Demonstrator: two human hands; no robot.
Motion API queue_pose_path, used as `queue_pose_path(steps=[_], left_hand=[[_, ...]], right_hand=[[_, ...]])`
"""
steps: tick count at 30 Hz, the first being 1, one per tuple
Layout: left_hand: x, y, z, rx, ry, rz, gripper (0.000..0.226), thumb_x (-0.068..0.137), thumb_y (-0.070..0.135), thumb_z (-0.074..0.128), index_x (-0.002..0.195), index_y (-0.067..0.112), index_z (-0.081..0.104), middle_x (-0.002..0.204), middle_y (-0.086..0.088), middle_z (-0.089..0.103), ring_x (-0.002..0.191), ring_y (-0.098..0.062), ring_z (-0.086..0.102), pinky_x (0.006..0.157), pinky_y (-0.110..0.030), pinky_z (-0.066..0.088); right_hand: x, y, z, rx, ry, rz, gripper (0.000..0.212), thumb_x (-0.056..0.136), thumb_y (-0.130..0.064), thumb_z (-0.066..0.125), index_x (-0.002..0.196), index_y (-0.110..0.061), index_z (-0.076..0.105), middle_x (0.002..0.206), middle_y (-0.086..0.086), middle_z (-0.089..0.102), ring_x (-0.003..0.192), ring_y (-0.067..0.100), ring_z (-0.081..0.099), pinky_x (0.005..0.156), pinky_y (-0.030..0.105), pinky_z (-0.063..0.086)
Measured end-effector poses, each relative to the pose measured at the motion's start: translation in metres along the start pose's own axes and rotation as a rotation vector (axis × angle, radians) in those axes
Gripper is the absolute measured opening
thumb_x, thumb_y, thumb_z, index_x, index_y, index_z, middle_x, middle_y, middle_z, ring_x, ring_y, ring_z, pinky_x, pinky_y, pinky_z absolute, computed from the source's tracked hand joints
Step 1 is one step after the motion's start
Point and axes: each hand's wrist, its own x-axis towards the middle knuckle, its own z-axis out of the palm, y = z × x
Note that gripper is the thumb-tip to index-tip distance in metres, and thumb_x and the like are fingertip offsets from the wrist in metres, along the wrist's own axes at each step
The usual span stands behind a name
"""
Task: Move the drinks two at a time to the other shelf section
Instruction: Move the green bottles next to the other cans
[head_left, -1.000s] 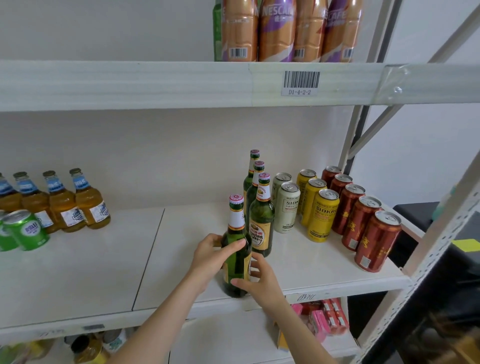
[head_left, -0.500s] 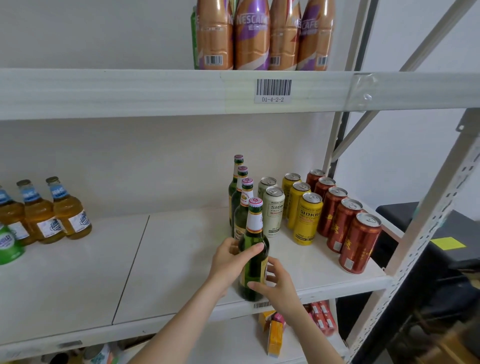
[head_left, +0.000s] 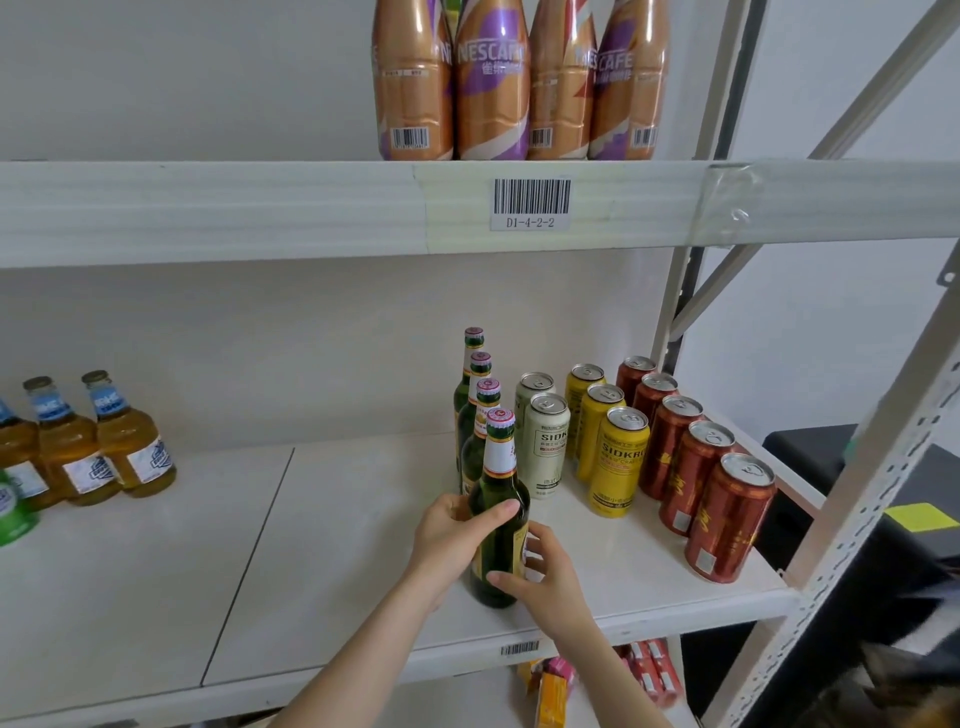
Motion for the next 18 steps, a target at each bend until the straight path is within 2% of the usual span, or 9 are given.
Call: queue_pose_path(steps=[3, 13, 15, 18], left_hand=[[0.004, -0.001, 0.0, -0.003, 0.004, -0.007, 0.074, 0.041, 0.062, 0.087, 0.096, 0.018, 0.064, 0.092, 0.0, 0.075, 0.095, -0.021, 0.071, 0.086, -0.047, 0.058], [0.006, 0.001, -0.003, 0.019, -0.042, -0.007, 0.083, 0.041, 0.067, 0.085, 0.105, 0.022, 0.06, 0.103, 0.002, 0.073, 0.101, -0.019, 0.068, 0.091, -0.044, 0.057], [0.005, 0.002, -0.004, 0.021, -0.065, 0.0, 0.076, 0.048, 0.064, 0.085, 0.106, 0.022, 0.06, 0.104, 0.002, 0.072, 0.102, -0.018, 0.067, 0.092, -0.043, 0.056], [0.005, 0.0, -0.009, 0.006, -0.121, 0.024, 0.048, 0.071, 0.051, 0.081, 0.103, 0.02, 0.062, 0.104, -0.001, 0.071, 0.102, -0.018, 0.065, 0.094, -0.041, 0.055]], right_hand=[[0.002, 0.0, 0.0, 0.0, -0.007, 0.001, 0.063, 0.073, -0.023, 0.083, 0.125, -0.032, 0.049, 0.121, -0.012, 0.06, 0.112, 0.008, 0.055, 0.083, 0.016, 0.045], [-0.003, -0.003, 0.001, -0.005, 0.01, 0.01, 0.061, 0.076, -0.02, 0.081, 0.126, -0.03, 0.048, 0.12, -0.015, 0.057, 0.113, 0.006, 0.054, 0.079, 0.01, 0.045], [-0.005, -0.003, 0.003, -0.005, 0.037, 0.022, 0.061, 0.076, -0.021, 0.082, 0.125, -0.03, 0.048, 0.118, -0.014, 0.057, 0.111, 0.007, 0.054, 0.079, 0.012, 0.045], [-0.008, -0.003, 0.005, -0.034, 0.08, 0.068, 0.062, 0.075, -0.027, 0.082, 0.124, -0.032, 0.046, 0.118, -0.014, 0.055, 0.109, 0.008, 0.055, 0.083, 0.017, 0.046]])
